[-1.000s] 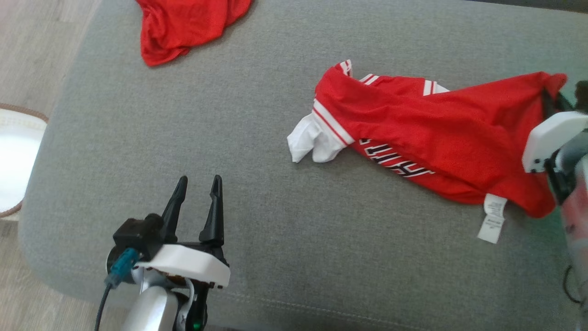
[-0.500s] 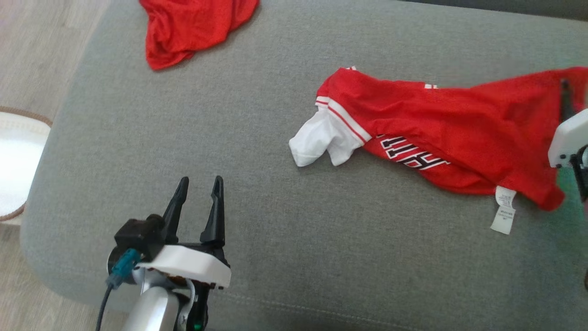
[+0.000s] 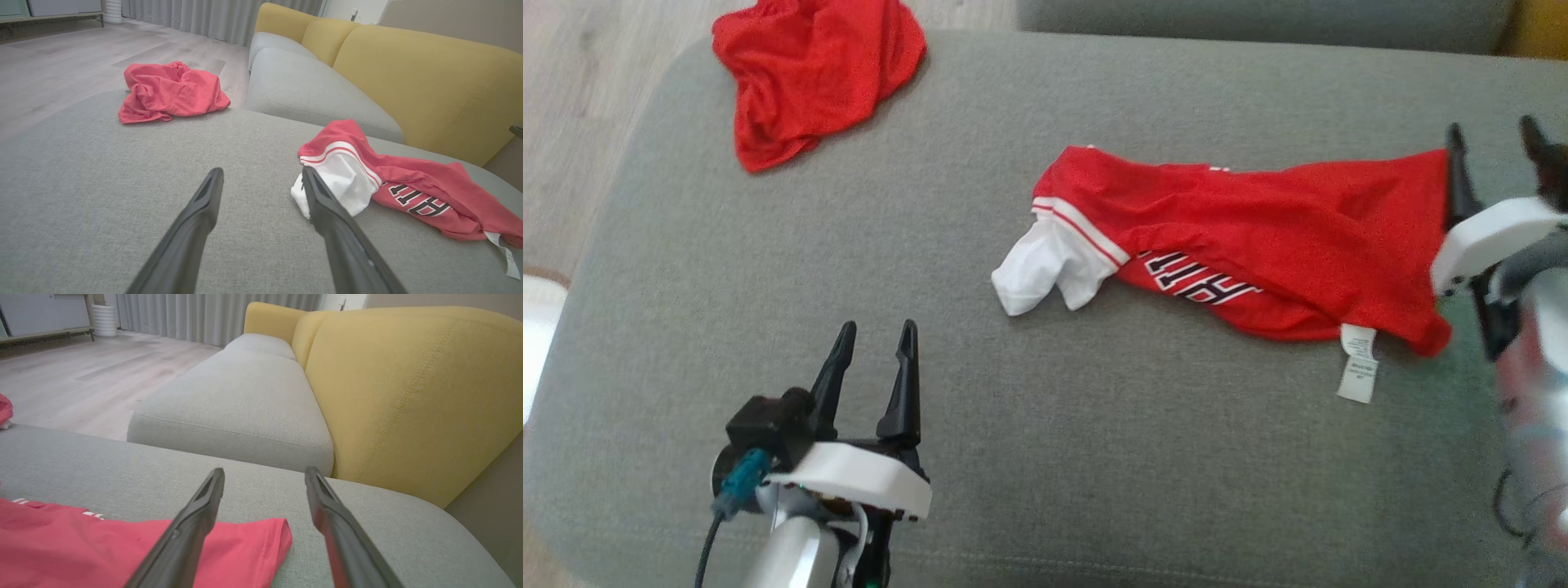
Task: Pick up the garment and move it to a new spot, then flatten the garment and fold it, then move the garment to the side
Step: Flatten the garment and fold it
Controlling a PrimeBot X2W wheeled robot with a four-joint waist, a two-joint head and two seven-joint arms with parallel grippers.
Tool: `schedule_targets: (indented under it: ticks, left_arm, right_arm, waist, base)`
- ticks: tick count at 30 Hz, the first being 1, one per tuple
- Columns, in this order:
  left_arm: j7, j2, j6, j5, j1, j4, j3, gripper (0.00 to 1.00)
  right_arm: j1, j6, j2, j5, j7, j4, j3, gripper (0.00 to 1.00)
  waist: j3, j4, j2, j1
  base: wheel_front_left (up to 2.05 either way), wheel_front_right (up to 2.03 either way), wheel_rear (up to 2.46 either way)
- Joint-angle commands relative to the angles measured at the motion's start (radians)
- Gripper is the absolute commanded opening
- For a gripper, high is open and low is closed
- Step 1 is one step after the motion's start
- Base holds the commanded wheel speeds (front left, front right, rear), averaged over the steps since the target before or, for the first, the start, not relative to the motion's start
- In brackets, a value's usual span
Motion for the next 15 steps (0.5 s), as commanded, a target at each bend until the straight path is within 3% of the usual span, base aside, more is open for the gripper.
schedule_targets:
  ticks: [1,15]
  left_arm:
    - [-0.012,0.002,0.004,0.011,-0.008,-0.027,0.039,1.0]
    - [-0.012,0.002,0.01,0.005,0.013,-0.014,0.063,1.0]
  right_arm:
    - [0.041,0.007,0.032,0.013,-0.017,-0.077,0.022,1.0]
    - [0.415,0.007,0.182,0.075,-0.018,-0.517,0.014,1.0]
  waist:
    - [-0.029,-0.027,0.0,0.0001]
    - [-0.082,-0.08,0.0,0.0001]
  base:
    - [0.0,0.0,0.0]
    - [0.0,0.0,0.0]
